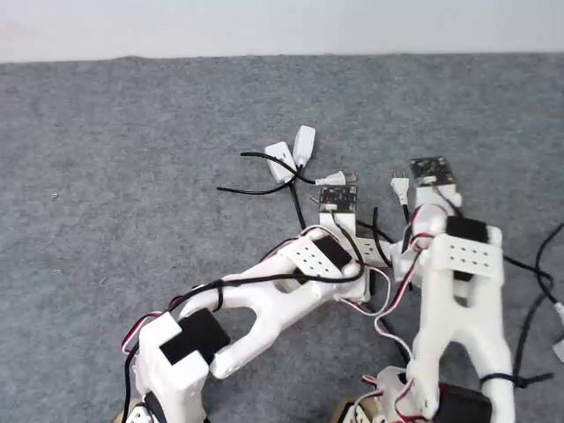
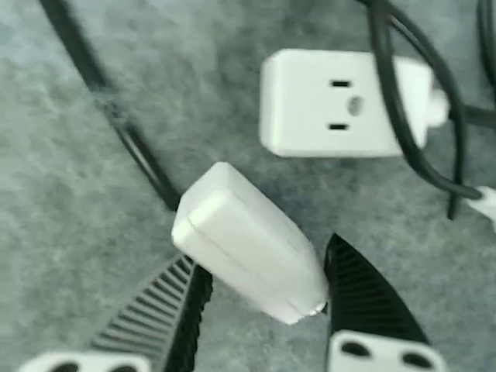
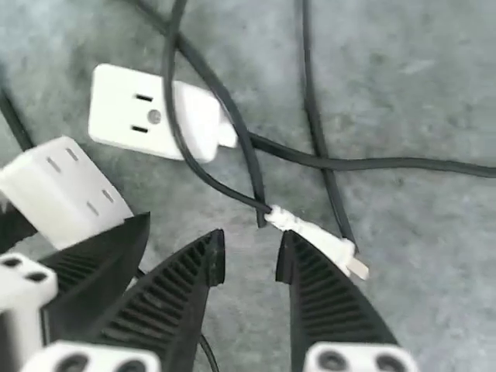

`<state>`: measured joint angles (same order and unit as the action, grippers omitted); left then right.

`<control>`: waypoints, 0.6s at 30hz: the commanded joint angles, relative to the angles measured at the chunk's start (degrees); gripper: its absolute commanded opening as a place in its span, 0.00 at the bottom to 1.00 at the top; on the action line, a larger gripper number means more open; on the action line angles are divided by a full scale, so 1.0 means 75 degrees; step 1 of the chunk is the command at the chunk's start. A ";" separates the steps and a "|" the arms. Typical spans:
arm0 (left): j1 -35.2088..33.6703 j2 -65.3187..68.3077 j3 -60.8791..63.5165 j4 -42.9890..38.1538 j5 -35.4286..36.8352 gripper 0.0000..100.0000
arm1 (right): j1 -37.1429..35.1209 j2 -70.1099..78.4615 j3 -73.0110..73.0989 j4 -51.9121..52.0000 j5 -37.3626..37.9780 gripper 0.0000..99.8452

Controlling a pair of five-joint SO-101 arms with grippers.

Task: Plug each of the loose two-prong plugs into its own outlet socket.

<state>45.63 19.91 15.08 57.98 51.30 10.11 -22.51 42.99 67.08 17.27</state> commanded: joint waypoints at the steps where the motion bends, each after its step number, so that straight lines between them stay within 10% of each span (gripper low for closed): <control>1: -0.0281 -0.0105 -0.0064 0.0141 0.0035 0.23 | -0.0205 -0.0334 0.0117 -0.0393 0.0047 0.11; 18: -0.2801 -0.0516 0.0111 0.0680 -0.1770 0.01 | -0.0299 -0.0311 0.1207 -0.1905 -0.0481 0.10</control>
<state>29.80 19.56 15.08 60.88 42.68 8.44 -23.03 52.48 53.80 14.11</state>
